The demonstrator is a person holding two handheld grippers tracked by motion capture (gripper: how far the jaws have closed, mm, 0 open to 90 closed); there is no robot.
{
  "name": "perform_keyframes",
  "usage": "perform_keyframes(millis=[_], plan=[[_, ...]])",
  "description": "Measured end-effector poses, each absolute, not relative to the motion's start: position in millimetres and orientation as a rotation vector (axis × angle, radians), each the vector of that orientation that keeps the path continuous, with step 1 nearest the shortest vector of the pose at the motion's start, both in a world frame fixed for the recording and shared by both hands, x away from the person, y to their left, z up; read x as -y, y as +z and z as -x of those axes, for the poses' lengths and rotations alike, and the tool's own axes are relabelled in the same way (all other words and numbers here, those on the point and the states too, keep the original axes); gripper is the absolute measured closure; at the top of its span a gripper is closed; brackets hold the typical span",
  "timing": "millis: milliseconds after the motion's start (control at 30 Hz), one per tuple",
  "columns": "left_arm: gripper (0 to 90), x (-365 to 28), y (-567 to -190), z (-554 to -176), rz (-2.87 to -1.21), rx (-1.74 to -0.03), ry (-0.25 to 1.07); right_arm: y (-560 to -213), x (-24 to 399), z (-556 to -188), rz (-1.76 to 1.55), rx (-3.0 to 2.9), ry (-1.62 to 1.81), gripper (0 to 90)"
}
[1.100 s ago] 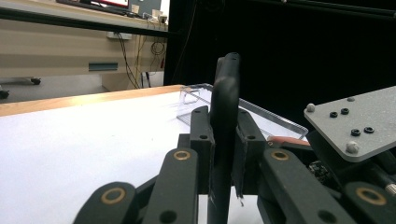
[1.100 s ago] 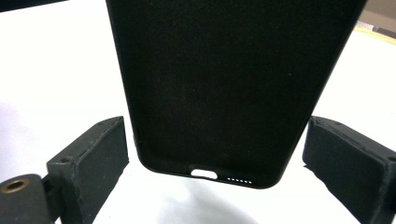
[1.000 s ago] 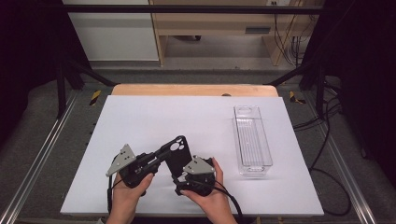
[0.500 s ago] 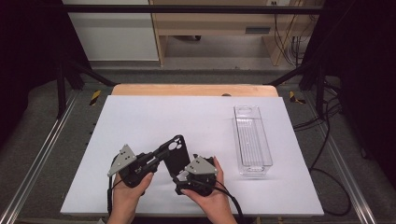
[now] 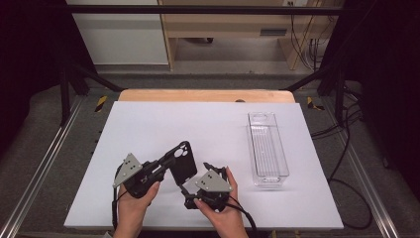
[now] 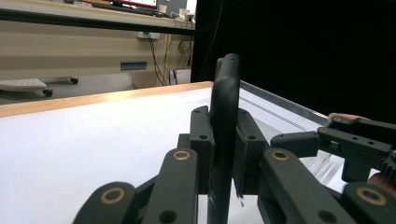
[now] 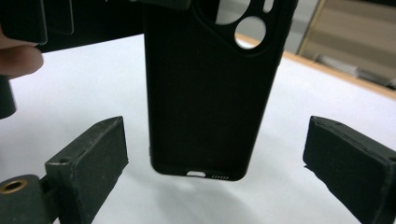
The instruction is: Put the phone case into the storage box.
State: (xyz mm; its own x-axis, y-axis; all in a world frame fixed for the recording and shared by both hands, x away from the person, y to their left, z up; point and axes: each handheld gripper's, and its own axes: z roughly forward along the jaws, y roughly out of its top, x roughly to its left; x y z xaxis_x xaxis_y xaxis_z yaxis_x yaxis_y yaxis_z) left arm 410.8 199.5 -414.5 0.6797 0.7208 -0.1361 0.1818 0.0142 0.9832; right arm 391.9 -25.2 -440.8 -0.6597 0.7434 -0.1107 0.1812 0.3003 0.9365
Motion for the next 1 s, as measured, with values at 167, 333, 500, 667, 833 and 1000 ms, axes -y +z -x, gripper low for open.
perform_keyframes(millis=[167, 333, 500, 667, 833, 1000], plan=[[80.7, -195, -414, -408, -1.535, -0.763, 0.488, -440, 23, -388, -0.814, -1.982, 1.378, 7.1], [80.7, -191, -414, -407, -1.537, -0.75, 0.48, -439, 24, -388, -0.85, -1.978, 1.428, 7.4], [80.7, -187, -414, -405, -1.533, -0.745, 0.452, -438, 25, -390, -0.868, -1.98, 1.46, 7.8], [80.7, -184, -414, -403, -1.537, -0.736, 0.445, -437, 28, -393, -0.883, -1.956, 1.455, 10.2], [80.7, -181, -414, -402, -1.541, -0.729, 0.438, -436, 31, -393, -0.877, -1.943, 1.458, 11.1], [80.7, -179, -414, -401, -1.542, -0.722, 0.434, -436, 31, -393, -0.871, -1.946, 1.449, 8.4]])
